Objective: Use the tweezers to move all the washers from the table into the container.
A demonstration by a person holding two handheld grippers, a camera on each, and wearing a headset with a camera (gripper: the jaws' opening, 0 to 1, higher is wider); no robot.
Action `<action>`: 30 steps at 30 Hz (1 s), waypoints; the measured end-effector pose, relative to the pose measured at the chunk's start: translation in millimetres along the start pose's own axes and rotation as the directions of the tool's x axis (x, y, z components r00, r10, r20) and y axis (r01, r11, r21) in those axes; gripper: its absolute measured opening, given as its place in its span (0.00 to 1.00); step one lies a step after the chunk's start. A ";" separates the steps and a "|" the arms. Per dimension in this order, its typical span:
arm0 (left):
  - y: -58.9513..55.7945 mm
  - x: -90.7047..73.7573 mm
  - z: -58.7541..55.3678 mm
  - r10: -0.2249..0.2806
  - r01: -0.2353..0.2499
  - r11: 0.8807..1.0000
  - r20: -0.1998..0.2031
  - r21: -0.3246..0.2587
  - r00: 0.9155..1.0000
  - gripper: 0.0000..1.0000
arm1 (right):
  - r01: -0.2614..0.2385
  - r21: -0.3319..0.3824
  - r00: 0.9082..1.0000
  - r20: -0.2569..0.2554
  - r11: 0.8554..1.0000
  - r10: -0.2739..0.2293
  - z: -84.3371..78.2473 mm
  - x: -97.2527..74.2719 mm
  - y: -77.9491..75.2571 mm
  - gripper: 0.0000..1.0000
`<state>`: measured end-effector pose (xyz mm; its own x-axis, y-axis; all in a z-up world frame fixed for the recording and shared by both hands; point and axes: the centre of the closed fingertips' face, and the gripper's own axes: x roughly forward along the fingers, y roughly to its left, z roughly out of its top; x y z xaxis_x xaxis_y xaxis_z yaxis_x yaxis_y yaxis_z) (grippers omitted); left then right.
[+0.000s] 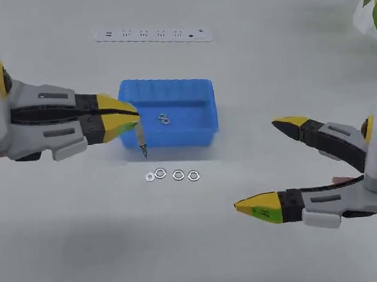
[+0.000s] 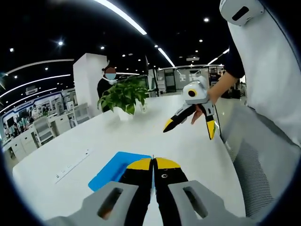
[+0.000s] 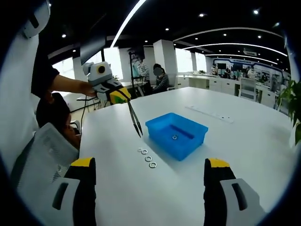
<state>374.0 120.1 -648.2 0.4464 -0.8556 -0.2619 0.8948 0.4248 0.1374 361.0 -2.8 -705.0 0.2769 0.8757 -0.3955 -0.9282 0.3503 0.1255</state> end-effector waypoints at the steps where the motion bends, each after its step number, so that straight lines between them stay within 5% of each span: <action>1: -0.9 0.3 -1.0 -0.003 0.003 1.000 -0.001 -0.003 1.000 0.04 | -0.003 -0.001 1.000 -0.001 1.000 0.003 -1.5 0.1 1.3 0.96; 10: -13.0 1.6 -15.9 -0.037 0.036 0.999 -0.025 -0.033 0.999 0.04 | -0.050 -0.070 0.996 -0.071 0.996 0.045 -18.9 2.5 15.3 1.00; 20: -12.5 7.7 -28.2 -0.047 0.045 0.997 -0.041 -0.057 0.998 0.04 | -0.081 -0.017 0.994 -0.077 0.997 0.080 -31.4 5.4 32.3 1.00; 30: -13.1 9.5 -36.6 -0.047 0.044 0.996 -0.040 -0.078 0.998 0.04 | -0.081 0.009 0.994 -0.079 0.997 0.081 -35.8 6.2 32.2 0.98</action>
<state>366.8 117.2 -687.5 0.4036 -0.8622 -0.3061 0.9113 0.4085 0.0510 323.9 2.0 -736.0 0.1801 0.8724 -0.4545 -0.9453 0.2813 0.1653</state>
